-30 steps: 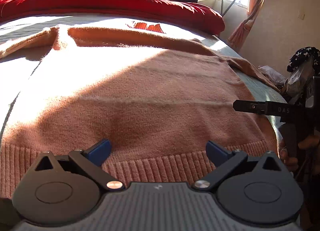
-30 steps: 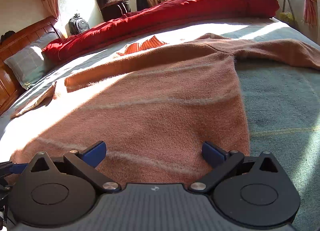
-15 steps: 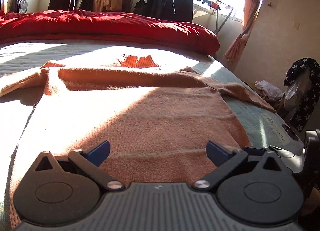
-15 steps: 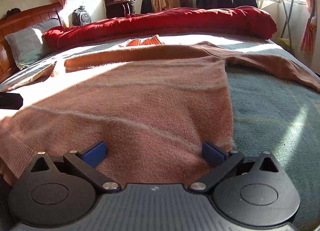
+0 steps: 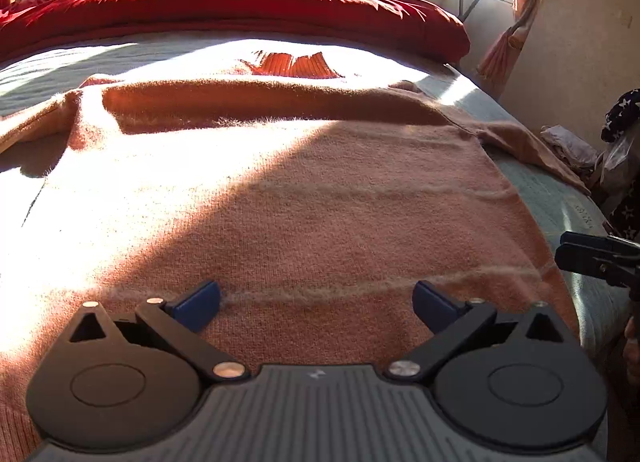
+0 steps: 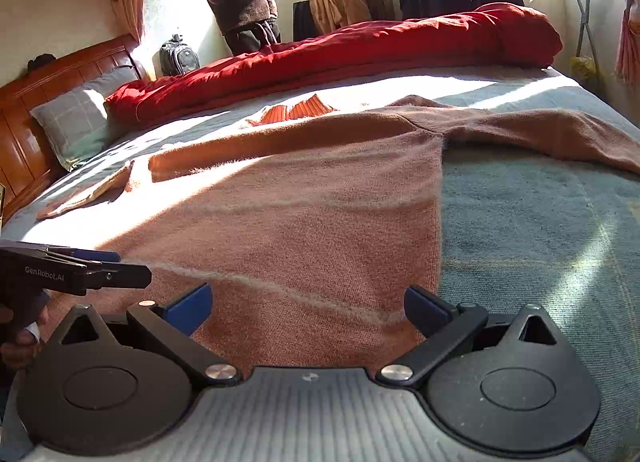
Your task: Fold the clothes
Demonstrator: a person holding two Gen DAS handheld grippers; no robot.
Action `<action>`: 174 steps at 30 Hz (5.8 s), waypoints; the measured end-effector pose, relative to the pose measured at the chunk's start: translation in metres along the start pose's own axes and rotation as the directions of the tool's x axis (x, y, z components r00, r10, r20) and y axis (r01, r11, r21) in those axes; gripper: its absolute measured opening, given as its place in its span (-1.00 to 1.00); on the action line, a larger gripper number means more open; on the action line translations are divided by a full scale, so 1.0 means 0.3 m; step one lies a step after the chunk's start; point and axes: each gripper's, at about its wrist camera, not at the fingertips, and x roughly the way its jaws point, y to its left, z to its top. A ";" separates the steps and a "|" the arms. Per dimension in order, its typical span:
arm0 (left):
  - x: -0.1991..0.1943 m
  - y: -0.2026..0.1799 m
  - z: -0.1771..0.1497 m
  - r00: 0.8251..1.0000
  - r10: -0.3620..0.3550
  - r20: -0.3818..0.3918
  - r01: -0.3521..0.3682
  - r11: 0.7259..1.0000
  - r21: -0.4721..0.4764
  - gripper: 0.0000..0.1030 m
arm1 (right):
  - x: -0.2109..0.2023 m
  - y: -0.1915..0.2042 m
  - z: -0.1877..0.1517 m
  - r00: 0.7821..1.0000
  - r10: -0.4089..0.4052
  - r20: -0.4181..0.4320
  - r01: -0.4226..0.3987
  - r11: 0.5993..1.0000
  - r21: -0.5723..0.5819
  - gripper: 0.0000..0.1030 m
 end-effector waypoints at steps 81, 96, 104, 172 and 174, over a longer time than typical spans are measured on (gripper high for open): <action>0.224 -0.123 0.086 0.998 0.061 -0.022 -0.058 0.992 0.113 0.99 | 0.033 -1.197 0.348 0.964 -0.267 -0.004 0.203 0.724 0.659 -0.59; 0.231 -0.129 0.088 0.997 0.073 -0.025 -0.070 0.991 0.118 0.99 | 0.047 -1.159 0.435 0.964 -0.267 0.011 0.205 0.765 0.610 0.36; 0.238 -0.127 0.090 0.997 0.071 -0.028 -0.067 0.990 0.125 0.99 | 0.120 -1.237 0.370 0.945 -0.313 -0.096 0.307 0.744 0.594 0.32; 0.199 0.020 0.116 0.999 -0.027 0.025 0.025 0.996 0.082 0.99 | 0.702 -0.272 0.751 0.934 -0.051 -0.353 0.096 0.989 0.110 0.83; 0.201 0.023 0.112 0.999 -0.025 0.024 0.023 0.996 0.081 0.99 | 0.721 -0.297 0.706 0.925 -0.045 -0.377 0.107 0.983 0.147 0.83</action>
